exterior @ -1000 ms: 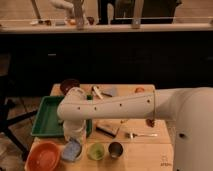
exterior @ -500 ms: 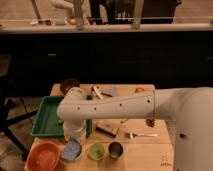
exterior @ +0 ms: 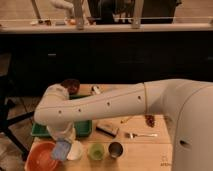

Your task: Wipe red bowl with sponge

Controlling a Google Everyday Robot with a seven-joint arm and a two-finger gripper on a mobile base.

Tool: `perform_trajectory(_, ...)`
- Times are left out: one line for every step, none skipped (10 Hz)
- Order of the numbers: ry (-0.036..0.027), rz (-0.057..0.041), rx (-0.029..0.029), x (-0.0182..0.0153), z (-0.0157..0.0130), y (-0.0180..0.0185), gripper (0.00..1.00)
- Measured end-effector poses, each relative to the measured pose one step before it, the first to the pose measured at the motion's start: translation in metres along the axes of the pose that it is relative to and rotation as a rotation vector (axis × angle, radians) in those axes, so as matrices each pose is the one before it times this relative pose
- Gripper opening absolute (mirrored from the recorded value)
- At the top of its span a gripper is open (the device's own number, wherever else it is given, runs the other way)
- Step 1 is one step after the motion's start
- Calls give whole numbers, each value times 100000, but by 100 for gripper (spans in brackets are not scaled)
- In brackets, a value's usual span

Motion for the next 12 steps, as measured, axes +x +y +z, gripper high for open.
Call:
perform_trajectory(1221, -4238, -147, -495, -235, -1671, 41)
perform_trajectory(400, -3044, 385, -312, -66, -1263, 41)
perform_trajectory(170, -3918, 80, -276, 12, -1663, 41)
perform_trajectory(194, -3642, -134, -55, 99, -1569, 41)
perform_trajectory(-73, -3780, 201, -116, 250, -1690, 41)
perform_trajectory(-358, -3523, 885, -1, 504, -1654, 41)
perform_trajectory(-230, -2145, 299, 296, 802, -636, 41)
perform_trajectory(-1018, -1470, 939, 144, 1170, -361, 41)
perform_trajectory(-138, -317, 336, 59, 263, -83, 41)
perform_trajectory(-67, 199, 97, 28, -7, 41, 41)
perform_trajectory(74, 74, 41, 38, -12, 20, 41)
perform_trajectory(-36, 45, -10, 3, 11, 17, 41)
